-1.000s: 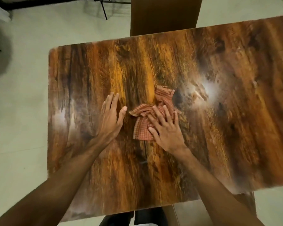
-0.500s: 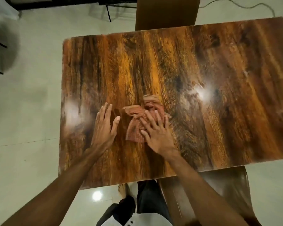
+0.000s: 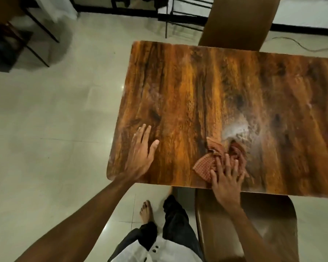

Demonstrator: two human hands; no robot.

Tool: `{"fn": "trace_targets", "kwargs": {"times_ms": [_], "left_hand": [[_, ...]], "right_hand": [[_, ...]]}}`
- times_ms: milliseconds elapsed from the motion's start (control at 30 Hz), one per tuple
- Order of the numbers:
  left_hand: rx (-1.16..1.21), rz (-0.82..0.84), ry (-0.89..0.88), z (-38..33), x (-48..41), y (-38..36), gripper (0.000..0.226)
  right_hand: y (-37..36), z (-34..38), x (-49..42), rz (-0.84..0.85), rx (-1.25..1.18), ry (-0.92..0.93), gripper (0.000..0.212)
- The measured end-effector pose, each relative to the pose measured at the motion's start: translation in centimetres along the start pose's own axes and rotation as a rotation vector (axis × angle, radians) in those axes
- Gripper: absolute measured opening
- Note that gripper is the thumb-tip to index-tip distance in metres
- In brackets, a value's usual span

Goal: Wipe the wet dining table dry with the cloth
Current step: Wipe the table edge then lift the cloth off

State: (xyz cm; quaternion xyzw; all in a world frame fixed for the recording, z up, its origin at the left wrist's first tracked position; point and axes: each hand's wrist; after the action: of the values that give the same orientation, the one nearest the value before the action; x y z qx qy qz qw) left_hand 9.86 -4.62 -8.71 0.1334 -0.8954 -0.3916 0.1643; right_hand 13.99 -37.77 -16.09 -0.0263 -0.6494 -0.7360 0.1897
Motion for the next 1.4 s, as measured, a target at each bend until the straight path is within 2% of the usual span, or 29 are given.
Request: {"fn": "trace_targets", "kwargs": {"times_ms": [67, 133, 200, 300, 367, 433, 500, 533, 633, 700, 800, 900, 1000, 1067, 1100, 1167, 1233, 1267, 1400], "left_hand": [[0.017, -0.022, 0.022, 0.7, 1.1, 0.5, 0.07], [0.04, -0.018, 0.055, 1.1, 1.9, 0.4, 0.072], [0.073, -0.006, 0.08, 1.3, 2.3, 0.0, 0.073], [0.082, 0.003, 0.113, 1.6, 2.3, -0.7, 0.072], [0.084, -0.017, 0.13, 1.9, 1.8, -1.0, 0.073], [0.094, -0.046, 0.15, 2.4, 1.2, -0.9, 0.072], [0.106, -0.059, 0.186, 2.8, 0.7, -0.8, 0.072], [0.113, -0.063, 0.201, 2.9, 0.3, -0.8, 0.071], [0.137, -0.082, 0.26, 3.1, -0.8, -0.8, 0.06], [0.129, -0.112, 0.315, 3.7, -1.8, -0.7, 0.059], [0.106, -0.156, 0.373, 5.0, -3.3, -0.3, 0.067], [0.094, -0.218, 0.377, 5.6, -4.6, 0.5, 0.07], [0.081, -0.24, 0.393, 5.3, -5.7, 0.9, 0.066], [0.076, -0.263, 0.415, 5.0, -7.0, 1.2, 0.064], [0.078, -0.273, 0.426, 5.0, -7.5, 1.4, 0.063], [0.091, -0.296, 0.452, 5.0, -8.7, 2.0, 0.064], [0.097, -0.322, 0.472, 4.6, -10.0, 2.8, 0.064], [0.098, -0.327, 0.477, 4.3, -10.6, 3.1, 0.063], [0.104, -0.304, 0.47, 3.4, -13.2, 3.6, 0.065]], "right_hand": [[0.5, 0.3, 0.2, 0.025, -0.052, -0.104, 0.074], [0.3, 3.5, 0.1, 0.063, -0.033, -0.098, 0.078], [-0.2, 7.5, 0.3, 0.135, 0.044, 0.079, 0.074], [-0.2, 8.7, -1.5, 0.132, 0.151, 0.372, 0.065], [1.2, 7.4, -5.3, 0.119, 0.191, 0.34, 0.063], [2.6, 7.3, -9.0, 0.106, 0.16, 0.201, 0.065], [3.0, 9.8, -11.0, 0.125, 0.156, 0.2, 0.067], [2.7, 11.6, -11.3, 0.149, 0.168, 0.284, 0.067], [1.6, 15.5, -12.0, 0.204, 0.25, 0.73, 0.065], [2.2, 16.9, -16.5, 0.187, 0.291, 0.889, 0.063], [3.7, 20.0, -25.4, 0.126, 0.254, 0.791, 0.063], [4.2, 25.3, -28.5, 0.138, 0.218, 0.735, 0.066], [2.5, 27.7, -25.9, 0.139, 0.292, 1.009, 0.066], [2.8, 27.6, -28.1, 0.1, 0.311, 1.129, 0.064], [3.3, 27.7, -30.4, 0.057, 0.314, 1.11, 0.062], [4.7, 28.7, -35.9, 0.027, 0.291, 0.936, 0.062], [6.0, 30.2, -39.3, 0.07, 0.249, 0.786, 0.065], [6.0, 30.9, -39.6, 0.077, 0.238, 0.788, 0.066], [5.6, 32.7, -40.1, 0.116, 0.316, 1.058, 0.066]]}}
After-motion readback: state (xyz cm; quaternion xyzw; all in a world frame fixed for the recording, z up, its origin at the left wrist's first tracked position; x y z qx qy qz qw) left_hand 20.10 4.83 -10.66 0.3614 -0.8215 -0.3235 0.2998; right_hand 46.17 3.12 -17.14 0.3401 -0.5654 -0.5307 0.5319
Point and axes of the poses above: each hand's wrist, its own x-axis away from the middle knuckle, its own y-axis out of the back of the hand, z = x × y, and after that the axes turned 1 degree about y, right-handed
